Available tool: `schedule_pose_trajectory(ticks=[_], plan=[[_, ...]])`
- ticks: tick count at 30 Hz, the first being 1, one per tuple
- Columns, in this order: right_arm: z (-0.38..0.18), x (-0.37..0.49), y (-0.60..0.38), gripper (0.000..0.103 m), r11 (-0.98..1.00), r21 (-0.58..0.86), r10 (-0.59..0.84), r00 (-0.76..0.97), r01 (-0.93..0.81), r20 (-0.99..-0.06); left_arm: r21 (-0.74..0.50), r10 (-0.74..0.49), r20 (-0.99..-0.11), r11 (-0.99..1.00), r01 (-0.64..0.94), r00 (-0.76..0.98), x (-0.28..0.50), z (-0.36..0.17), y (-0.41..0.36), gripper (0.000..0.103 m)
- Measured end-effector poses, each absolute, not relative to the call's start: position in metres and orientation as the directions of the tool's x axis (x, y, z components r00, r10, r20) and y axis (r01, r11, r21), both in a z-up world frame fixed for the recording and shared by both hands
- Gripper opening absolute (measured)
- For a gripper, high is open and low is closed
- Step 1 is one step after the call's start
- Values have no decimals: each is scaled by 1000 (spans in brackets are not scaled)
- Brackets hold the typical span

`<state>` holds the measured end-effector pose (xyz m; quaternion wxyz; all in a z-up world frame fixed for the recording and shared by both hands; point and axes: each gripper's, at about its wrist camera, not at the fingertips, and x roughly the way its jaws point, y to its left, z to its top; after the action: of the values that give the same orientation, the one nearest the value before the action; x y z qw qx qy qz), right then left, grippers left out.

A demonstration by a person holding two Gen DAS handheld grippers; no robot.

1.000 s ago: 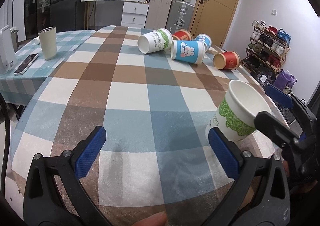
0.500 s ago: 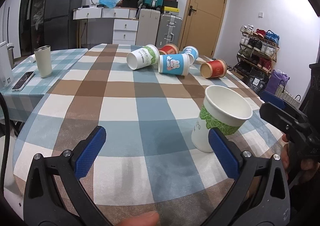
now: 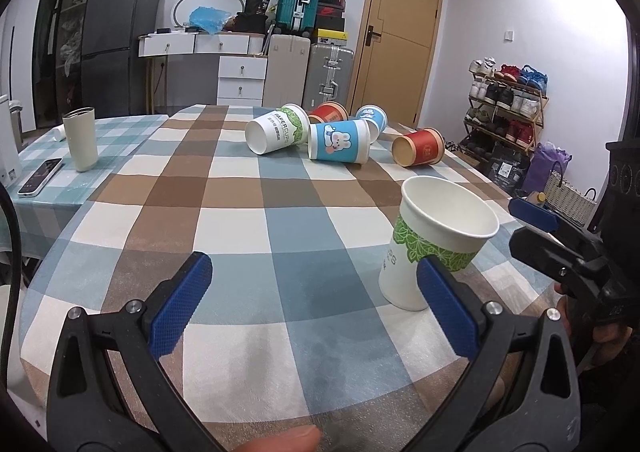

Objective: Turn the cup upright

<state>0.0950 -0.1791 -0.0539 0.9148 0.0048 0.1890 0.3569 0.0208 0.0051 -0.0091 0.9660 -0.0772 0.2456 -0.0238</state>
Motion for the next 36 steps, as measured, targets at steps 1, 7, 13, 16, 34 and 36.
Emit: schedule_pose_trajectory(ticks=[1,7,13,16,34,36], plan=[[-54,94,-179,103,742,144,658,671,-654,-343,-161,-84,-470,987,8,879,21,-9,5,102],[-53,86,-174,103,730,121,668,665,-673,-334,-176,-92,-452,984,13,887,20,-8,10,102],[-50,81,-172,103,722,116,678,662,-683,-321,-171,-92,-437,985,18,895,17,-6,9,102],[-49,80,-172,103,721,122,679,661,-682,-319,-172,-93,-436,985,19,895,17,-6,8,102],[-46,81,-176,103,728,127,673,669,-673,-314,-177,-94,-440,984,16,893,17,-7,7,102],[-46,81,-176,103,728,127,674,669,-673,-314,-176,-93,-439,984,16,894,17,-7,8,102]])
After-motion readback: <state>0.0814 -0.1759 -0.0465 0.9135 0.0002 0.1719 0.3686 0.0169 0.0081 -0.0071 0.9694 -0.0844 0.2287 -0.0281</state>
